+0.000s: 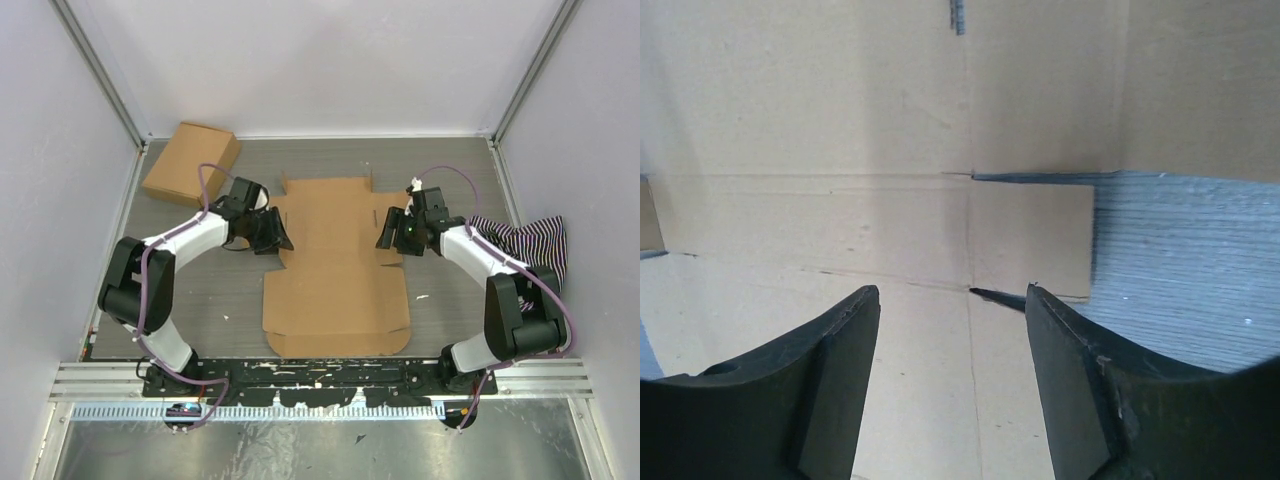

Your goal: Fold the paper box

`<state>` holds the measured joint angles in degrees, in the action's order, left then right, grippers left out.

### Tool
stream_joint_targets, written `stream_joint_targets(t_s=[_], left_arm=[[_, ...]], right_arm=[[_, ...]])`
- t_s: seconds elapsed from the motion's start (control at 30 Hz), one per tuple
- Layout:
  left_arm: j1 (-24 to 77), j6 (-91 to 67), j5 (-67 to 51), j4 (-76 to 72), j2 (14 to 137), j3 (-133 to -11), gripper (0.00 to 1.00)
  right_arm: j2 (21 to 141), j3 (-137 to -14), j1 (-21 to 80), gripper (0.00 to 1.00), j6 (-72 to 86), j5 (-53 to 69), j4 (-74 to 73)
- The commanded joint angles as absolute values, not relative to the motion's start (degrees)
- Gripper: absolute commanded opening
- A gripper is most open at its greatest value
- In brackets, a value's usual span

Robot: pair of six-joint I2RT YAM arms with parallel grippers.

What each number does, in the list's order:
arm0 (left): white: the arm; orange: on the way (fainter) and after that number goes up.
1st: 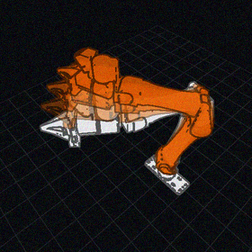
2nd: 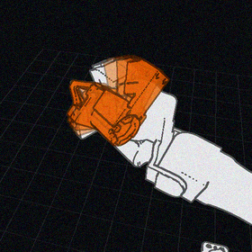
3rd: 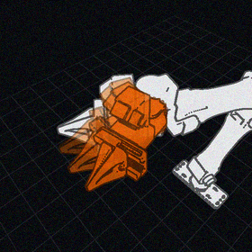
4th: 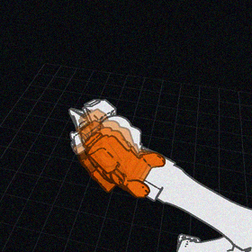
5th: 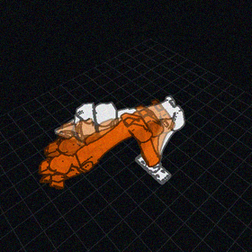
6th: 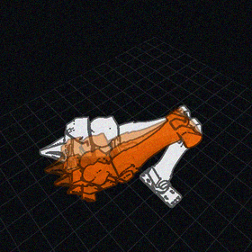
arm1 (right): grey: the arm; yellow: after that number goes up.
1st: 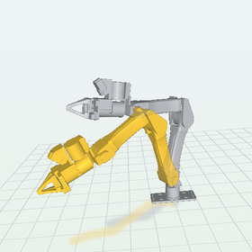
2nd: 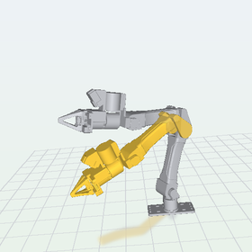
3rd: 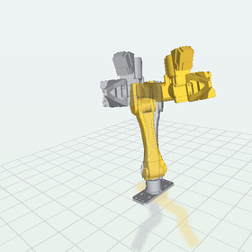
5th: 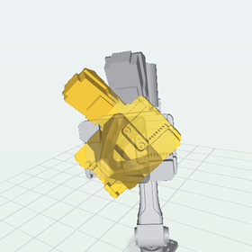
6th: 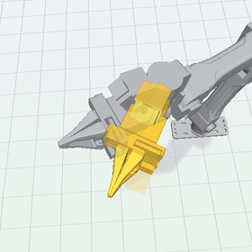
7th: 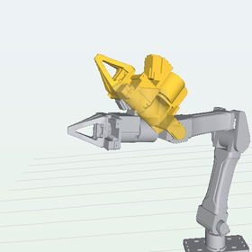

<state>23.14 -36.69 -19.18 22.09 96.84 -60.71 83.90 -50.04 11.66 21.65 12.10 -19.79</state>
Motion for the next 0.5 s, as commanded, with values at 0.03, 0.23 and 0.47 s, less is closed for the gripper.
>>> stream_joint_targets(t_s=[0.03,0.23,0.47], left_arm=[[25.3,-37.2,-18.5,22.5,97.9,-64.5,0.49],[26.5,-37.1,-18.6,22.0,101.6,-66.2,0.49],[27.2,-37.0,-19.7,20.4,107.5,-67.9,0.49]], right_arm=[[84.4,-52.4,14.0,0.65,22.9,13.8,-18.5],[84.5,-52.9,14.8,0.65,23.4,9.6,-19.6],[85.1,-53.8,14.8,0.73,24.3,1.4,-22.8]])
